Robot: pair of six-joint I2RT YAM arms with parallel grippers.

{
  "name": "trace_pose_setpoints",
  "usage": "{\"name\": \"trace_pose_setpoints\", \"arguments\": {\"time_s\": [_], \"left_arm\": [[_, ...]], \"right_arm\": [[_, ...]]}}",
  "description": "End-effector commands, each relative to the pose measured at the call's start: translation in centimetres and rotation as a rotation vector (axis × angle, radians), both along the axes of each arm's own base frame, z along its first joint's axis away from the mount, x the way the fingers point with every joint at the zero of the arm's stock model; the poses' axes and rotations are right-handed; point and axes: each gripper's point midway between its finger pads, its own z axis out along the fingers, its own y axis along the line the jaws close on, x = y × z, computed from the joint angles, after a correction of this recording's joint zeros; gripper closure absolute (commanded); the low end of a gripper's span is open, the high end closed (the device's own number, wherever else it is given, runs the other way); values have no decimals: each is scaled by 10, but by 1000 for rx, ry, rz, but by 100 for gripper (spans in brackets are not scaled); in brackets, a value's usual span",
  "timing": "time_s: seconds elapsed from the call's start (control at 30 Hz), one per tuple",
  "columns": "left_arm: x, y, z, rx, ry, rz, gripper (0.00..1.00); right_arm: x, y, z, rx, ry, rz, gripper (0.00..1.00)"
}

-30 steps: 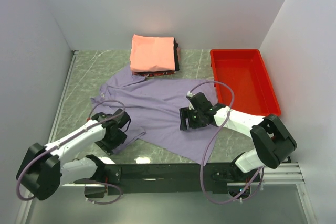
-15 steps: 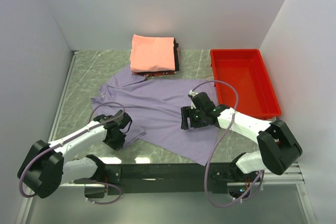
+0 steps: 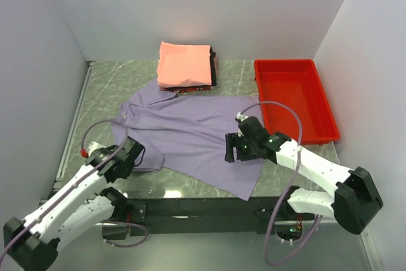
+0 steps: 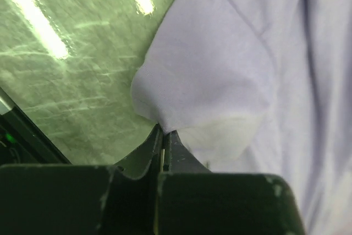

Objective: Fold and stack the t-shirts
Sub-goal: Flatten the tshirt out

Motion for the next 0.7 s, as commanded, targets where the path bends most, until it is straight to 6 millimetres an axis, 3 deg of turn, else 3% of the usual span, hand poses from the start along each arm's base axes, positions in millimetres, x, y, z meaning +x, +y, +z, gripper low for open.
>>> {"name": "trace_pose_setpoints", "arguments": {"time_s": [0.0, 0.23, 0.43, 0.53, 0.67], "left_arm": [[-3, 19, 22, 19, -92, 73, 99], [-6, 22, 39, -78, -213, 113, 99], [-9, 20, 46, -141, -256, 117, 99], [-10, 19, 48, -161, -270, 115, 99], [-11, 20, 50, -166, -285, 125, 99]], "right_arm": [[-36, -8, -2, -65, 56, -12, 19], [-105, -4, -25, -151, 193, 59, 20], [-128, -3, -46, -253, 225, 124, 23], [-129, 0, -51, -279, 227, 129, 25], [-136, -17, -62, -356, 263, 92, 27]]}}
